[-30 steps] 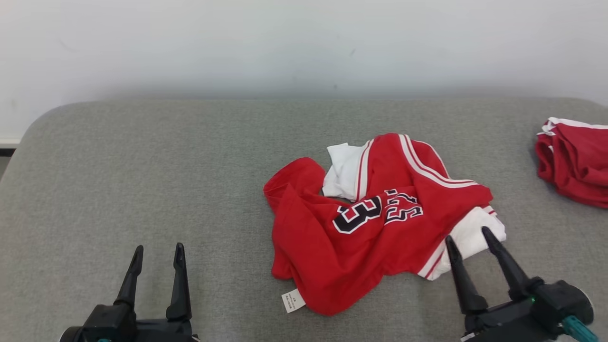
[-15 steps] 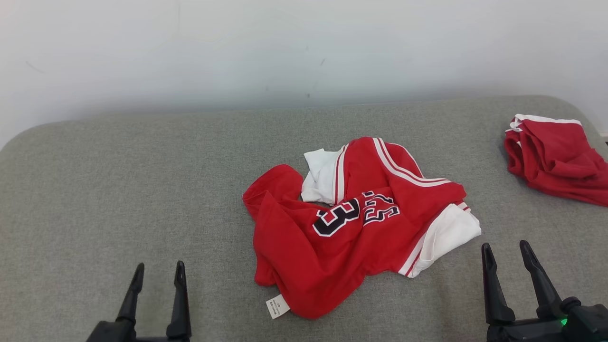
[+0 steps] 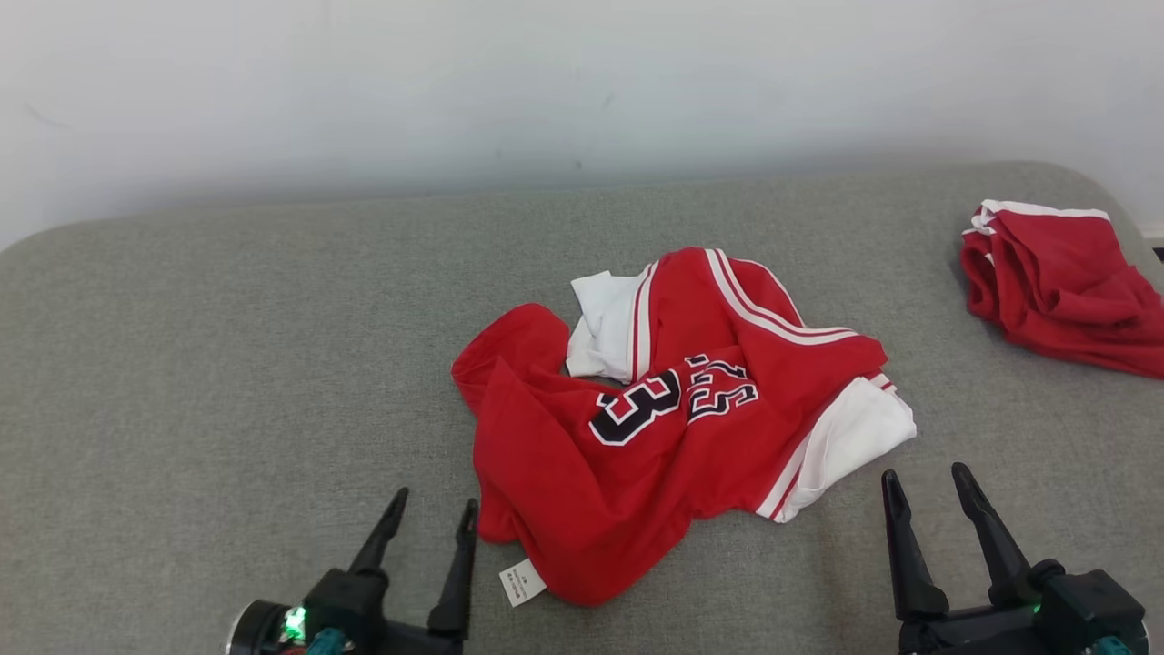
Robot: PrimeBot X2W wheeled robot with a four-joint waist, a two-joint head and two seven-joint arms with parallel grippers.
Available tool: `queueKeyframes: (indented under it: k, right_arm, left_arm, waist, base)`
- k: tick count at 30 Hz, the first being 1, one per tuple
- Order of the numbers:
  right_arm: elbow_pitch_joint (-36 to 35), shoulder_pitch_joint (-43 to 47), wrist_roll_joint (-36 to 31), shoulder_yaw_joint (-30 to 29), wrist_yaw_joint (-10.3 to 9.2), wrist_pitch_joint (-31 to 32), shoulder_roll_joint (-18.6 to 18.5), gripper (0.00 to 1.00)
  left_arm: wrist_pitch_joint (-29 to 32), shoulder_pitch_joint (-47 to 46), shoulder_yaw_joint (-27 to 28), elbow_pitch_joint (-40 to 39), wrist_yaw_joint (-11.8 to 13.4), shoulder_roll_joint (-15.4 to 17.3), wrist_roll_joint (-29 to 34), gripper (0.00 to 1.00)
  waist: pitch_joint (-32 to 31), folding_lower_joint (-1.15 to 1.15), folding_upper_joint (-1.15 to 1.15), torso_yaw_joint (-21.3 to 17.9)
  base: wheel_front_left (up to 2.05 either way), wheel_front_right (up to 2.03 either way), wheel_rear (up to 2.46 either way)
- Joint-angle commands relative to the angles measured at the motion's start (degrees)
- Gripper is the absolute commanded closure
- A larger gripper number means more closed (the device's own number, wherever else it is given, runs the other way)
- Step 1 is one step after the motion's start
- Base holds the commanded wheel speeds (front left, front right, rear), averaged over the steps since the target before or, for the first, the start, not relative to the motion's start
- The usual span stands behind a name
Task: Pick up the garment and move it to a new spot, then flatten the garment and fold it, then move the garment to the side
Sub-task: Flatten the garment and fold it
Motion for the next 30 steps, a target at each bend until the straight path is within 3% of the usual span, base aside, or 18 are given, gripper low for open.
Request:
queueKeyframes:
  k: [1, 18, 19, 20, 21, 30]
  right_arm:
    - [0.5, -0.7, 0.5, 0.3, -0.15, 0.0, -0.1, 0.00]
    - [2.5, -4.1, 1.6, 2.4, -0.15, 0.0, 0.4, 0.00]
    - [2.4, -4.1, 1.6, 2.4, -0.15, 0.0, 0.4, 0.00]
    - [2.4, -4.0, 1.6, 2.3, -0.15, 0.0, 0.3, 0.00]
    - [2.4, -4.0, 1.6, 2.2, -0.15, 0.0, 0.3, 0.00]
    - [2.2, -3.0, 0.8, 0.7, -0.15, 0.0, 0.7, 0.00]
  left_arm:
    - [-0.2, -1.3, -0.9, 1.4, -0.3, 0.3, 0.2, 0.00]
    - [-0.2, -9.6, -6.3, 20.0, -0.3, 1.0, -2.9, 0.00]
    - [-0.2, -10.1, -6.4, 20.9, -0.3, 1.0, -3.3, 0.27]
    - [-0.2, -10.5, -6.4, 21.5, -0.3, 1.0, -3.5, 0.60]
    - [-0.2, -10.9, -6.3, 21.6, -0.3, 1.0, -3.9, 1.00]
    - [-0.2, -10.3, -2.6, 16.5, -0.1, 2.4, -4.7, 1.00]
  waist:
    - [0.7, 0.00, 0.00, -0.7]
    - [4.0, 0.00, 0.00, -4.0]
    - [4.1, 0.00, 0.00, -4.1]
    - [4.2, 0.00, 0.00, -4.1]
    - [4.3, 0.00, 0.00, -4.1]
    - [3.7, 0.00, 0.00, -1.8]
  base:
    - [0.00, 0.00, 0.00]
    - [0.00, 0.00, 0.00]
    - [0.00, 0.00, 0.00]
    - [0.00, 0.00, 0.00]
    - [0.00, 0.00, 0.00]
    - [0.00, 0.00, 0.00]
